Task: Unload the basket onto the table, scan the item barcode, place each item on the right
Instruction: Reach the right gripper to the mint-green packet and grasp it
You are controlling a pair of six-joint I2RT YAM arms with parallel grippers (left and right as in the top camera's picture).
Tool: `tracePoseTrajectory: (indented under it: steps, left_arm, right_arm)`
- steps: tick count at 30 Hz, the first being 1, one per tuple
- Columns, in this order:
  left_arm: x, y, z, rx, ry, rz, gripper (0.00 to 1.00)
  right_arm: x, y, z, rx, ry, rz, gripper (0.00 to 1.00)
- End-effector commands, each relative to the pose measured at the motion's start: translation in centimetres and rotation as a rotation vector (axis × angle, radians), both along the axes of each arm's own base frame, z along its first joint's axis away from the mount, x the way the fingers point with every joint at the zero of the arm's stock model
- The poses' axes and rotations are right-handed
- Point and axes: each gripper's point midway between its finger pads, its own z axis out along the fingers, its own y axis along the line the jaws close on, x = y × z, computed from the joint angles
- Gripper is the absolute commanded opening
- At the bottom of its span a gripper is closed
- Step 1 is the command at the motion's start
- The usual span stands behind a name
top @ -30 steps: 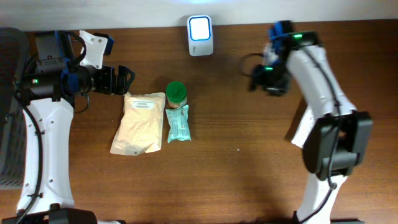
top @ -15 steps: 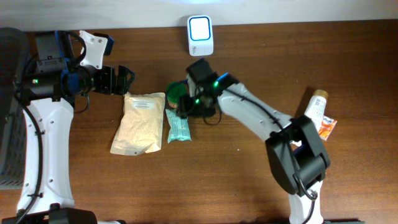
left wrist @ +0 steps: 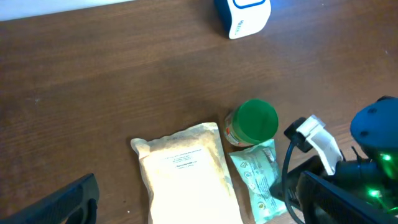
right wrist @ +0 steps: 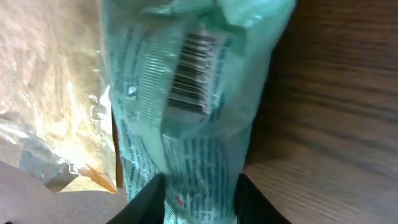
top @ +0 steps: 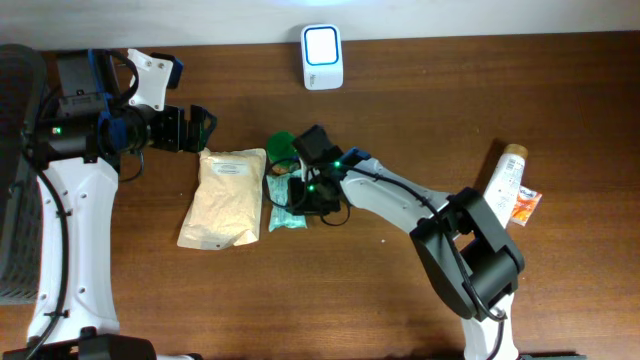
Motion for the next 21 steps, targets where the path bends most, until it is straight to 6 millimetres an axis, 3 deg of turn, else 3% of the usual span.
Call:
tracePoseTrajectory:
  steps: [1, 5, 7, 10, 14, 17, 18, 21]
  left_arm:
    - [0.2, 0.3, -0.1, 0.01, -0.004, -0.005, 0.99]
    - [0.2, 0.3, -0.1, 0.01, -0.004, -0.005, 0.99]
    - [0.2, 0.3, -0.1, 0.01, -0.004, -0.005, 0.99]
    - [0.2, 0.3, -0.1, 0.01, -0.004, -0.005, 0.99]
    - [0.2, 0.3, -0.1, 0.01, -0.004, -0.005, 0.99]
    - [0.2, 0.3, -0.1, 0.01, -0.004, -0.005, 0.99]
    - [0.2, 0.3, -0.1, 0.01, -0.004, -0.005, 0.99]
    - [0.2, 0.3, -0.1, 0.01, -0.003, -0.005, 0.99]
  right_arm:
    - [-1.2, -0.4, -2.3, -0.036, 0.066, -0.023, 0.17]
    - [-0.6, -0.7, -1.3, -0.016, 0.046, -0.001, 0.06]
    - [-0.3, -0.9, 0.2, 0.008, 0.013, 0.073, 0.05]
    - [-0.1, -1.4, 3.1, 0.041, -0.069, 0.26, 0.04]
    - [-0.6, -3.5, 6.3, 0.065, -0.142, 0.547, 0.04]
    - [-0.6, -5.9, 6.6, 0.035, -0.203, 0.721, 0.05]
    - [-0.1, -6.9, 6.0, -0.009, -0.219, 0.751, 0.13]
    - [1.8, -9.5, 4.9, -0.146, -0.263, 0.777, 0.14]
